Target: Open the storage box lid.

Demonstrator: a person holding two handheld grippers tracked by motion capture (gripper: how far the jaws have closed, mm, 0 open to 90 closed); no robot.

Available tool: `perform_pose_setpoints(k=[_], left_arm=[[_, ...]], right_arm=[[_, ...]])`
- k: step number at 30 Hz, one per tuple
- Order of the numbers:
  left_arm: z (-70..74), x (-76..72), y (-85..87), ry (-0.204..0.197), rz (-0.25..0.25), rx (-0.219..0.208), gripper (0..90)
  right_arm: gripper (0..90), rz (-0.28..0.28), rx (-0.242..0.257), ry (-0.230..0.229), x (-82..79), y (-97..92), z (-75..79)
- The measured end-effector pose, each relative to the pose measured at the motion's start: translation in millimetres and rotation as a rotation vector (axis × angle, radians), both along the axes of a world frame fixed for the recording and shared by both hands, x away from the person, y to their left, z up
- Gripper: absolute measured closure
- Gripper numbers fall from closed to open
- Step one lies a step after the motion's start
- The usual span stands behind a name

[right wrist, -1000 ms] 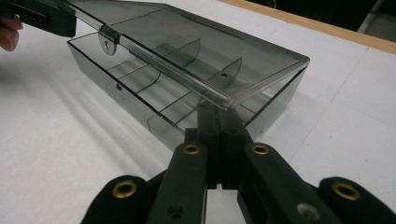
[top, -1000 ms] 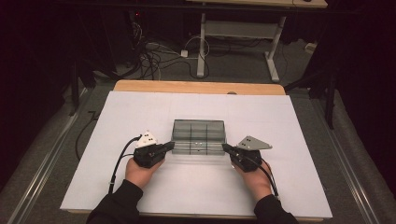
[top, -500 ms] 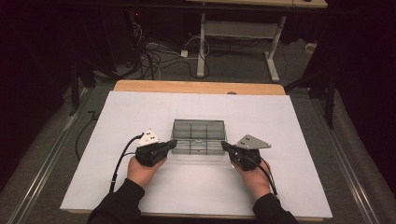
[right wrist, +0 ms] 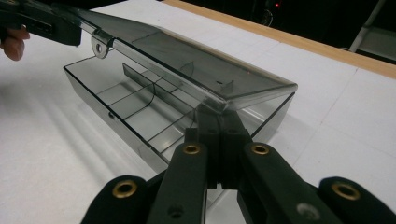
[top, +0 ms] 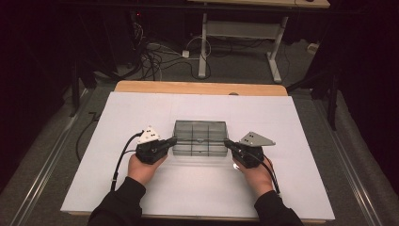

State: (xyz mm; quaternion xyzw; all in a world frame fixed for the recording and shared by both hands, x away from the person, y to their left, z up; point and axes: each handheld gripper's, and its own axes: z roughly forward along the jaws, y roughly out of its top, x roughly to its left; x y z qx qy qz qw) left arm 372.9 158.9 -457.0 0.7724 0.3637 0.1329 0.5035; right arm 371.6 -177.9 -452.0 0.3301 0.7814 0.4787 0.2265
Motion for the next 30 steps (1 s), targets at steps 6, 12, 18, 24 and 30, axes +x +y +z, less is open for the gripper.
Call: perform_pose_setpoints(k=[6,12,18,24,30], left_arm=[[1.2,5.1,-0.8,0.000,-0.011,0.010,88.1],[3.8,12.2,0.1,0.000,-0.021,0.007,88.1],[6.4,18.6,0.0,-0.009,-0.011,0.009,88.1],[7.5,28.5,-0.2,0.019,0.000,0.027,88.0],[8.4,36.7,-0.6,0.029,0.012,0.020,88.1]], right_arm=[[90.0,-0.001,-0.006,0.004,5.7,2.3,-0.5],[90.0,0.001,-0.016,-0.001,11.8,4.4,2.5],[90.0,-0.008,-0.013,-0.010,17.1,4.0,5.9],[90.0,-0.017,-0.005,-0.003,22.5,2.3,6.8],[90.0,-0.032,0.002,0.003,30.7,0.9,6.1]])
